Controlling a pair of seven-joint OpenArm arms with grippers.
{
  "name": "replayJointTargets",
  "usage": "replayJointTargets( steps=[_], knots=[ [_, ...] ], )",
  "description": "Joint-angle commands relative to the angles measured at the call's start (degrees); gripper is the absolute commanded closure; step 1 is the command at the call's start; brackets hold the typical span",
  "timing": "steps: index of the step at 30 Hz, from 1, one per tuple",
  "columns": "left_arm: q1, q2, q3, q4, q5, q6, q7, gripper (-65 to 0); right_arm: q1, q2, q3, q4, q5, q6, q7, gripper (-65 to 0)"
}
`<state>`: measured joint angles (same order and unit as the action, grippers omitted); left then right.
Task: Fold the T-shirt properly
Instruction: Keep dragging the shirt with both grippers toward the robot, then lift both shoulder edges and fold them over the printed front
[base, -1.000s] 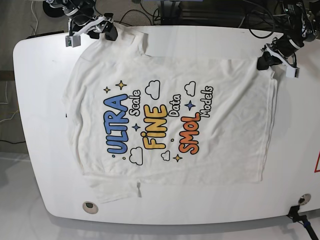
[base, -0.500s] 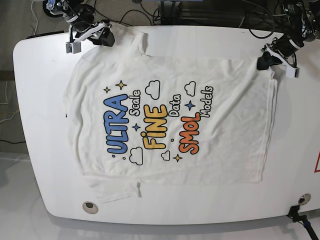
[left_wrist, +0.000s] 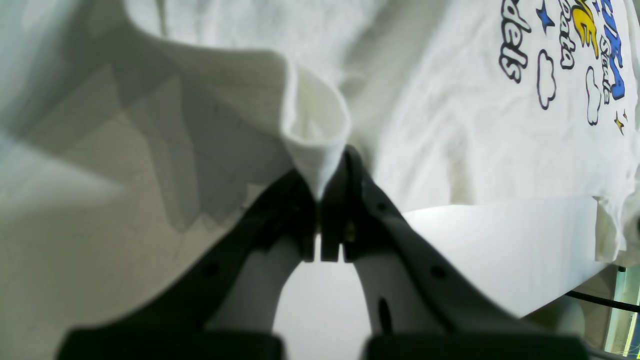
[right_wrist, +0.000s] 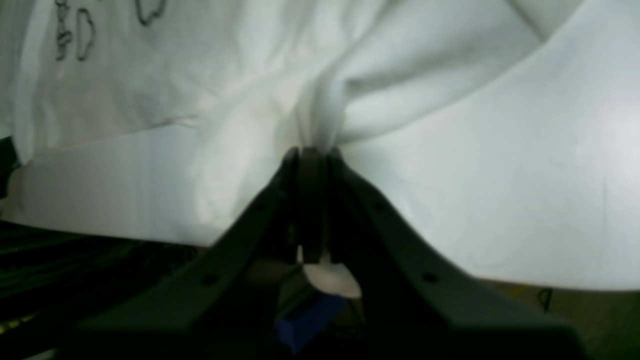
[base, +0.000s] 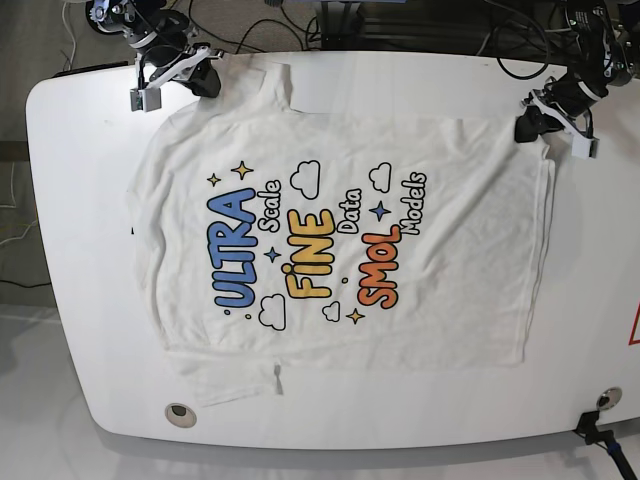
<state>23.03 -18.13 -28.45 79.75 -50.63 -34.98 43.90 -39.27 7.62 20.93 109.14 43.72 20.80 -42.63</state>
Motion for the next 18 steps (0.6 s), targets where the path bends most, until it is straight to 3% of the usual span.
replayJointTargets(
  steps=[1,10,18],
  knots=[
    [0.4,-0.7,-0.3,0.4,1.3,0.7,0.8,0.0,-2.0,0.3,0.3,2.5,1.1,0.3,0.9,0.0],
    [4.8,-0.6,-0.3,0.6,1.2,0.7,0.8,0.0,-8.0,-0.9,4.8,2.8,1.1,0.4,1.2,0.0],
    [11.8,-0.6,-0.5,8.3,1.2,0.7,0.8,0.0,-10.7,-0.6,5.3,2.8,1.2,0.7,0.9,0.0]
  ],
)
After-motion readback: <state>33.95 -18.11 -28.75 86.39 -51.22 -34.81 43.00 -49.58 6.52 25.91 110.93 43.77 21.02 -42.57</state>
